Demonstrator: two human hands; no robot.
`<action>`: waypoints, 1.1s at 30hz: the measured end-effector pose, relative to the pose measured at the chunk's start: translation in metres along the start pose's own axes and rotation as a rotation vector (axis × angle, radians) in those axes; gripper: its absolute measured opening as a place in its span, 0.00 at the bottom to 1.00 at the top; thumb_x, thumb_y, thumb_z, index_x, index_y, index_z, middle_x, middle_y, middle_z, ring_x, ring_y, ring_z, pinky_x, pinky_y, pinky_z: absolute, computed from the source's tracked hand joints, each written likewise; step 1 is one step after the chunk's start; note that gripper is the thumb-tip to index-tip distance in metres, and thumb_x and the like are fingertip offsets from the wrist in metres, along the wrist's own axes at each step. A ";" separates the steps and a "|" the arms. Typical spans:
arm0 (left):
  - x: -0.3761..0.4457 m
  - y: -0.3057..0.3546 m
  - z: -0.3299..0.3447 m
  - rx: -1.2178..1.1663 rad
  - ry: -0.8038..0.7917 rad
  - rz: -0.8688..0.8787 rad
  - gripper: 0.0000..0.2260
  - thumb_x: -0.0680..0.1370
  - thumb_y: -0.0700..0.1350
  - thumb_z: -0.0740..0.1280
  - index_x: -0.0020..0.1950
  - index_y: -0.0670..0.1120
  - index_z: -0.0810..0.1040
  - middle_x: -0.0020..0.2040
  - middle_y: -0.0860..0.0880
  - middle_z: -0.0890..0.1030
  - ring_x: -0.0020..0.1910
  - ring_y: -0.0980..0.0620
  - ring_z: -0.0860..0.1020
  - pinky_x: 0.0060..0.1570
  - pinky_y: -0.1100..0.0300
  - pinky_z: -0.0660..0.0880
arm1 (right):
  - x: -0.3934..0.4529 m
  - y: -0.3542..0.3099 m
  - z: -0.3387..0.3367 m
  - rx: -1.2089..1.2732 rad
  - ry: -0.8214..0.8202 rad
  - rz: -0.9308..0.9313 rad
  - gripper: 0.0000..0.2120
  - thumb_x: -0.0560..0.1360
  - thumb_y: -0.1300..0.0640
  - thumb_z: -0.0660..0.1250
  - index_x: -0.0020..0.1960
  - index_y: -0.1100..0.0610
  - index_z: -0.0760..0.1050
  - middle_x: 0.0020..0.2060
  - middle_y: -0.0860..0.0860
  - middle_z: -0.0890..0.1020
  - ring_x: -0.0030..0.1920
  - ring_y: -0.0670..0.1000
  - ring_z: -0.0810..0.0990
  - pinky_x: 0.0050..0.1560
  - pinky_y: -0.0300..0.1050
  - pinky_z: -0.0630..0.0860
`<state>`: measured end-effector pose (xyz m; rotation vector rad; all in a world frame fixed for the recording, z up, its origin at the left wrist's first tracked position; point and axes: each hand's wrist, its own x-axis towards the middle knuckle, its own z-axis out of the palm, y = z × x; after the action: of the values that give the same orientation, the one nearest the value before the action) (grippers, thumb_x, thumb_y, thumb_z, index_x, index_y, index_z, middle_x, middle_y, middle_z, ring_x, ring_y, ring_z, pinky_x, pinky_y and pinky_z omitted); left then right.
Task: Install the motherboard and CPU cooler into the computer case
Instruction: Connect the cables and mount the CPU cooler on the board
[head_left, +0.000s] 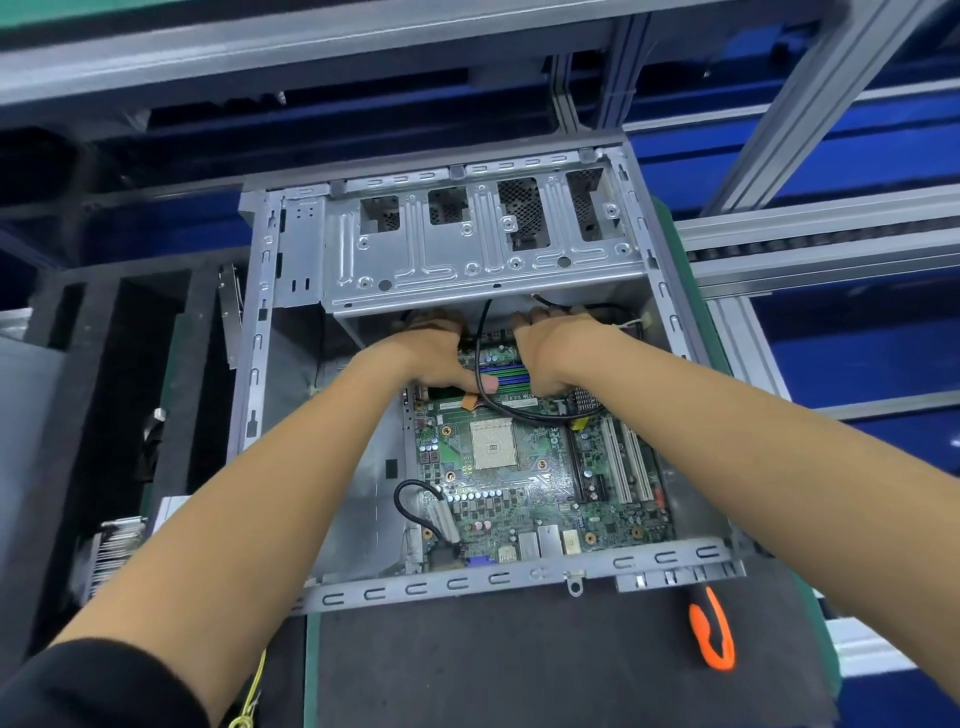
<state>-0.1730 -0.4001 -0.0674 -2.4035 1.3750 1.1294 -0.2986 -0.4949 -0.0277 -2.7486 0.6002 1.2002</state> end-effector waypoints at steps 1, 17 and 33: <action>0.001 -0.001 -0.002 -0.001 -0.014 -0.008 0.45 0.66 0.71 0.66 0.72 0.42 0.64 0.70 0.44 0.69 0.58 0.48 0.71 0.51 0.60 0.66 | 0.000 0.000 -0.001 0.009 0.001 -0.010 0.29 0.74 0.59 0.65 0.73 0.59 0.59 0.53 0.53 0.72 0.52 0.56 0.73 0.53 0.52 0.69; 0.014 -0.006 -0.011 -0.151 -0.064 0.042 0.47 0.65 0.68 0.70 0.76 0.47 0.57 0.74 0.47 0.63 0.70 0.47 0.66 0.66 0.55 0.66 | 0.003 0.000 0.001 -0.002 -0.024 -0.046 0.34 0.75 0.53 0.68 0.75 0.61 0.56 0.62 0.55 0.73 0.51 0.55 0.74 0.50 0.47 0.77; -0.001 0.013 0.007 0.076 0.296 0.109 0.29 0.71 0.60 0.71 0.64 0.44 0.69 0.60 0.45 0.74 0.56 0.45 0.74 0.51 0.57 0.70 | -0.010 0.007 -0.009 0.044 0.180 0.145 0.09 0.78 0.61 0.59 0.57 0.59 0.73 0.36 0.49 0.73 0.37 0.51 0.73 0.34 0.45 0.67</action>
<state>-0.1875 -0.4034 -0.0690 -2.5446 1.6207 0.7471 -0.3008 -0.5001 -0.0140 -2.8375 0.8471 0.9562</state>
